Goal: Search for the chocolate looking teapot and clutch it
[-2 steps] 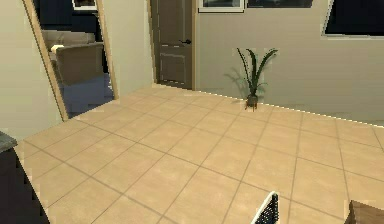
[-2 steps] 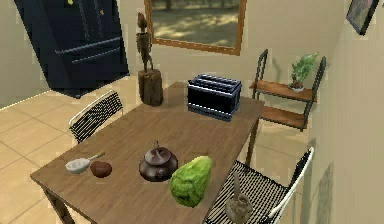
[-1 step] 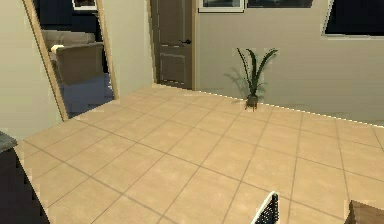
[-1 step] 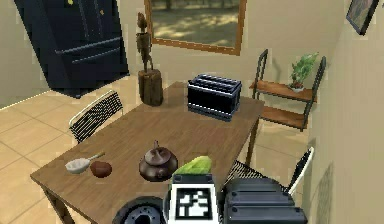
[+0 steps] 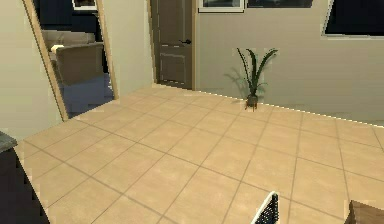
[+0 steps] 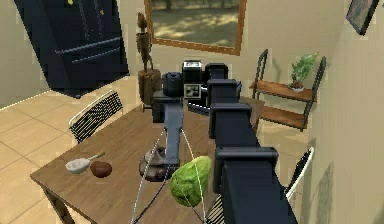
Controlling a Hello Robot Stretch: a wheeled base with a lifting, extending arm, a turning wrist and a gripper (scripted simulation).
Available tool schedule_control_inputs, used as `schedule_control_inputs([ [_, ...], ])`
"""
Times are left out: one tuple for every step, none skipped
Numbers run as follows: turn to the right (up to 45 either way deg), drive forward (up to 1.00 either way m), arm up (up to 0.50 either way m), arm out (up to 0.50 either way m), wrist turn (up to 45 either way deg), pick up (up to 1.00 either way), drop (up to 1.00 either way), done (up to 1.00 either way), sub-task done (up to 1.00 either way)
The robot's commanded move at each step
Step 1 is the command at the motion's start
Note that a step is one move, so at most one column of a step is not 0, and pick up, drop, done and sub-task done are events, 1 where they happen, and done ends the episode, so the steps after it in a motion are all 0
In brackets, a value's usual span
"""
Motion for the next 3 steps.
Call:
schedule_control_inputs([
  [0.0,0.0,0.0,0.0,45.0,0.0,0.0,0.0,0.0],
  [0.0,0.0,0.0,0.0,45.0,0.0,0.0,0.0,0.0],
  [0.0,0.0,0.0,0.0,45.0,0.0,0.0,0.0,0.0],
])
